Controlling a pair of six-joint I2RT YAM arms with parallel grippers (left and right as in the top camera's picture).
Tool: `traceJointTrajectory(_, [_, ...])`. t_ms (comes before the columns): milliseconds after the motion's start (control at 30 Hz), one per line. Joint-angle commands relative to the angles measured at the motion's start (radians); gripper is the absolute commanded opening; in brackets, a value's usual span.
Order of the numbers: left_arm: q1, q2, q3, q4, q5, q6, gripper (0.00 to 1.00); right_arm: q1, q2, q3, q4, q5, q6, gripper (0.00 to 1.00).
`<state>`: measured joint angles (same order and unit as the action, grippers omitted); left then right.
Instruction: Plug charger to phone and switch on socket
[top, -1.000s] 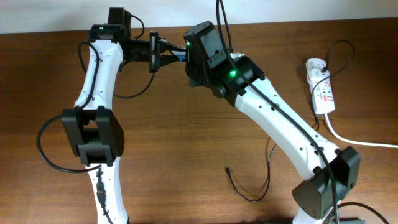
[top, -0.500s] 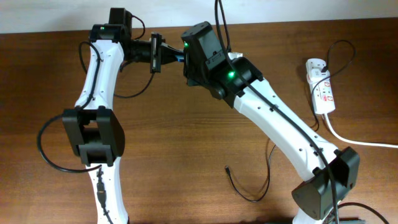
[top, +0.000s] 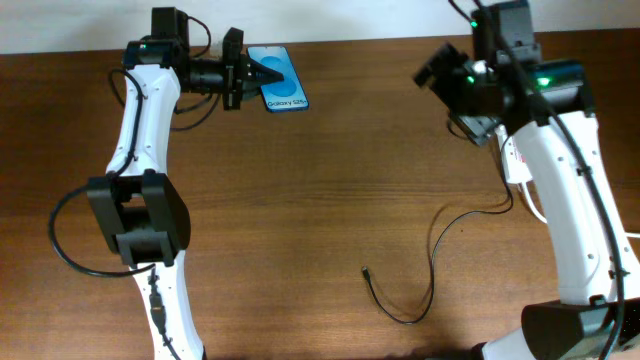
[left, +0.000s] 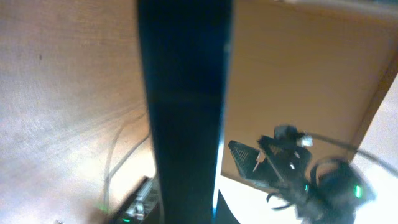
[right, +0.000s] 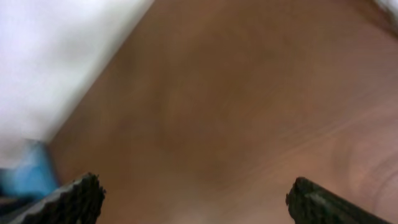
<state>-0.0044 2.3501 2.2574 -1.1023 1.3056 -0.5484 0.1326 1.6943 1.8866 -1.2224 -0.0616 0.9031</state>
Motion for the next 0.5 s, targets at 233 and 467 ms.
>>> traceJointTrajectory(233, [-0.046,-0.195,0.019,-0.204,-0.249,0.62,0.0,-0.035,0.003,-0.069,-0.131,0.111,-0.26,0.99])
traceJointTrajectory(467, [-0.055,-0.305,0.019,-0.222,-0.548,0.625,0.0,-0.018,0.014,-0.134,-0.213,-0.011,-0.484,0.94])
